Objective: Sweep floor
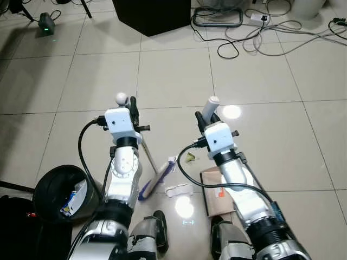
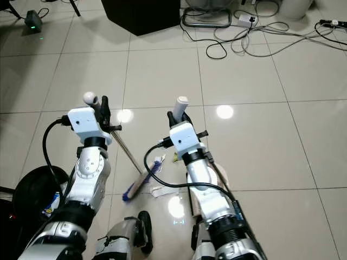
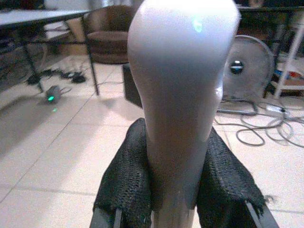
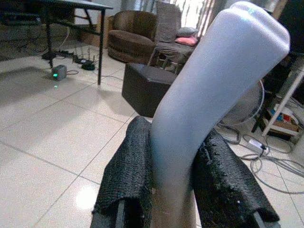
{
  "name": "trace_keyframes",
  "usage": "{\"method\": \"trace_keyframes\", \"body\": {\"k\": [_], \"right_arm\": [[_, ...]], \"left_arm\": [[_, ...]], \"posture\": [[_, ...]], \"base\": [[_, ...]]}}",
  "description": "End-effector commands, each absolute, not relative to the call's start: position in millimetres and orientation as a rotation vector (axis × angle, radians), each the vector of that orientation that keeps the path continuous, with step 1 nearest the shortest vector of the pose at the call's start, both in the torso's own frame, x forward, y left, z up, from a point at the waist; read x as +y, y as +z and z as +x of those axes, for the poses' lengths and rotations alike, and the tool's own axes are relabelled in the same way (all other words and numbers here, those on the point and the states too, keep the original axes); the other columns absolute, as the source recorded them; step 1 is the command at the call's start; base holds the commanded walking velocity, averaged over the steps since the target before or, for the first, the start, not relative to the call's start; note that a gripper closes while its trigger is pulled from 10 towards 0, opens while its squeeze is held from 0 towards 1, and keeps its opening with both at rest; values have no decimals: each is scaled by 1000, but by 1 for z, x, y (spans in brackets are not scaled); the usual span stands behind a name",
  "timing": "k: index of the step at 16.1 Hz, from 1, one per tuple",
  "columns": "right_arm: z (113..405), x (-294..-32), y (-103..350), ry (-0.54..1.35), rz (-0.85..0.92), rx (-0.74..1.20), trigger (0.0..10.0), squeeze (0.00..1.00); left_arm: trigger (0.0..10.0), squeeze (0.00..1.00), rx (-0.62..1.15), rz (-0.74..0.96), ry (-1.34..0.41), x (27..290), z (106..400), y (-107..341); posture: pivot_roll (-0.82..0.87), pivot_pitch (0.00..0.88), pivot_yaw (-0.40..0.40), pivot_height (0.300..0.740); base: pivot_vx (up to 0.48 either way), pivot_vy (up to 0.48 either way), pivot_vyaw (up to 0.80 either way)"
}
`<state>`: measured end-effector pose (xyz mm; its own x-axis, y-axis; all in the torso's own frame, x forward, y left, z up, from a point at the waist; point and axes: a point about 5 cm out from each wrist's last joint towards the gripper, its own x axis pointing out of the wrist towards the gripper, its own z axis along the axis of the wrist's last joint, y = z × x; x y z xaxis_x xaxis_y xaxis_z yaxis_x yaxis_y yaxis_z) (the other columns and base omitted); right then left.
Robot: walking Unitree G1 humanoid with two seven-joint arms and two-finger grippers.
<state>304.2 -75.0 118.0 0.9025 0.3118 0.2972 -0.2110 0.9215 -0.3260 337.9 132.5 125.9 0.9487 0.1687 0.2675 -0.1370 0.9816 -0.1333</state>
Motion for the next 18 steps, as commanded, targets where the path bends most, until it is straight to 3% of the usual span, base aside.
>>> {"method": "trace_keyframes", "body": {"k": [1, 6, 11, 16, 18], "right_arm": [[298, -59, 120, 299, -250, -362, 10000, 0], [297, -40, 122, 288, -208, -363, 10000, 0], [306, -52, 121, 205, -179, -320, 10000, 0], [310, -66, 115, 159, -188, -285, 10000, 0], [309, -68, 113, 158, -191, -279, 10000, 0]], "left_arm": [[10000, 0, -222, -185, 221, 135, 336, 114], [10000, 0, -193, -420, 379, 137, 340, 119], [10000, 0, -237, -558, 316, 125, 343, 142], [10000, 0, -317, -557, 240, 135, 341, 180], [10000, 0, -398, -462, 177, 145, 346, 201]], "posture": [[64, 351, 110, 740], [74, 340, 106, 740], [84, 325, 109, 740], [97, 323, 120, 740], [98, 324, 120, 740]], "base": [[0, 0, 0], [0, 0, 0], [0, 0, 0], [0, 0, 0], [0, 0, 0]]}}
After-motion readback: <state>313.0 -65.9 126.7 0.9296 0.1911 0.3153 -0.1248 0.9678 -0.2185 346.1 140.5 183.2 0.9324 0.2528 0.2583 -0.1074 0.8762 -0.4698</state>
